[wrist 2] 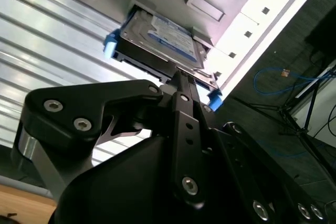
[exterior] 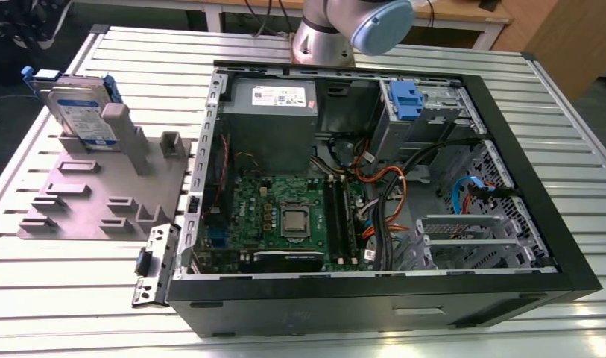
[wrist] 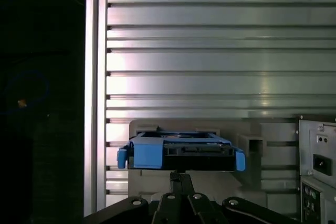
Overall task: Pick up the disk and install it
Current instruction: 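Reach for the disk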
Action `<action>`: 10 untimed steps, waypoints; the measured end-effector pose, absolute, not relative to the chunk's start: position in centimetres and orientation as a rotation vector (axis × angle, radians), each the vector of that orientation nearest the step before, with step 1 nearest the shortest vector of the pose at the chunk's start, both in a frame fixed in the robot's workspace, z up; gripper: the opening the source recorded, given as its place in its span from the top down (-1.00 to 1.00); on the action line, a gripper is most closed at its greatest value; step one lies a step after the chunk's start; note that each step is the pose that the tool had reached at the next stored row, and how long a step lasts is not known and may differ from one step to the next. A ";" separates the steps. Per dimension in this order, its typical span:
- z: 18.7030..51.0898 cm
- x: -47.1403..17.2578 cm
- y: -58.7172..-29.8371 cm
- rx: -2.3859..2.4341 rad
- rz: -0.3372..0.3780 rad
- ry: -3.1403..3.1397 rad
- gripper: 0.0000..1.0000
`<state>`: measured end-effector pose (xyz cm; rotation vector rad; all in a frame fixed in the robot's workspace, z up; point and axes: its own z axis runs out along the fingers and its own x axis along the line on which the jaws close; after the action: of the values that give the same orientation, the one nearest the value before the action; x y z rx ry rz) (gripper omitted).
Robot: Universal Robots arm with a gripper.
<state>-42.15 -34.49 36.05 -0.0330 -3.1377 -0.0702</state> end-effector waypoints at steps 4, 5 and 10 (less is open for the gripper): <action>36.0 -42.5 -34.5 -0.033 -0.070 -3.138 0.79; 35.9 -42.7 -34.5 -0.033 -0.070 -3.138 0.79; 35.8 -43.5 -34.4 -0.033 -0.070 -3.138 0.79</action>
<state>-43.53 -34.39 35.84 -0.0330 -3.1378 -0.0702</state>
